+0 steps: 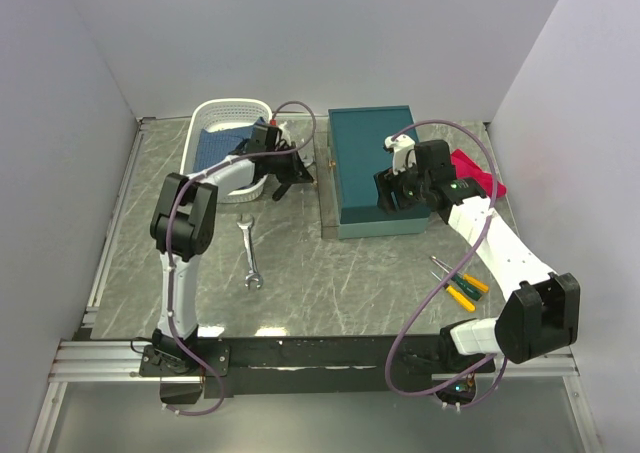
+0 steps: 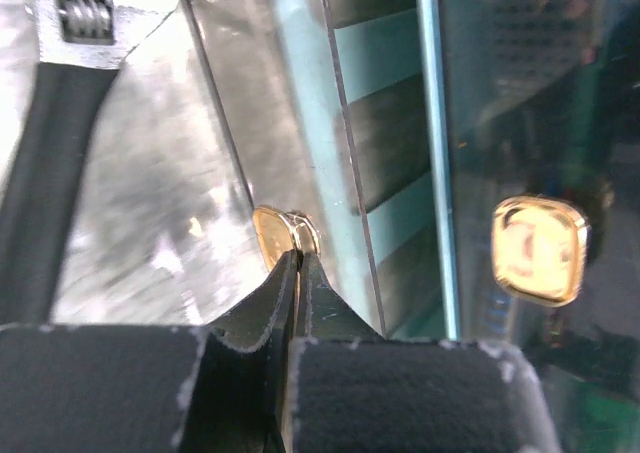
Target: Sort the tools into containers
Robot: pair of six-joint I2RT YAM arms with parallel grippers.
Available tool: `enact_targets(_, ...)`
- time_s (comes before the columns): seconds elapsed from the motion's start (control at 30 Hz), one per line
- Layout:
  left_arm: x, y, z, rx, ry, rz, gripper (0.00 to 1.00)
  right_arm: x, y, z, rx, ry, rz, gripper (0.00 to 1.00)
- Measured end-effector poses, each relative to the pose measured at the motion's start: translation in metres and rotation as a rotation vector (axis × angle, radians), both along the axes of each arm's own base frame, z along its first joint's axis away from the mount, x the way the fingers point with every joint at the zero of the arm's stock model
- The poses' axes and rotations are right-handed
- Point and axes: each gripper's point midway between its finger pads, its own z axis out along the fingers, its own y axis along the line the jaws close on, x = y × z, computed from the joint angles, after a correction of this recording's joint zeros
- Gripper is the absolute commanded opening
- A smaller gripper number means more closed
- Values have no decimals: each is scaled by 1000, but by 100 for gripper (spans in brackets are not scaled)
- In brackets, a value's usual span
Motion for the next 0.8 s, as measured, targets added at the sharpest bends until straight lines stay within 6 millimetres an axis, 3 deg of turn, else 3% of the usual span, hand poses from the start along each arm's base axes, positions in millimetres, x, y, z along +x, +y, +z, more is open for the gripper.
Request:
enact_targets(0.43, -8, 70, 2, 241, -50, 71, 1, -1, 0, 1, 1, -13, 3, 75)
enact_targets(0.47, -8, 74, 2, 255, -55, 75, 6, -1, 0, 0, 1, -16, 4, 75)
enact_targets(0.5, -10, 76, 2, 267, -59, 75, 21, -1, 0, 0, 3, -20, 4, 75)
enact_targets(0.57, -11, 79, 3, 284, -69, 67, 27, -1, 0, 1, 5, -28, 4, 75)
enact_targets(0.67, -11, 78, 10, 284, -92, 52, 51, -2, 0, 1, 7, -37, 3, 76)
enact_targets(0.8, -10, 76, 38, 262, -150, 47, 59, -3, -1, 0, 8, -47, 2, 76)
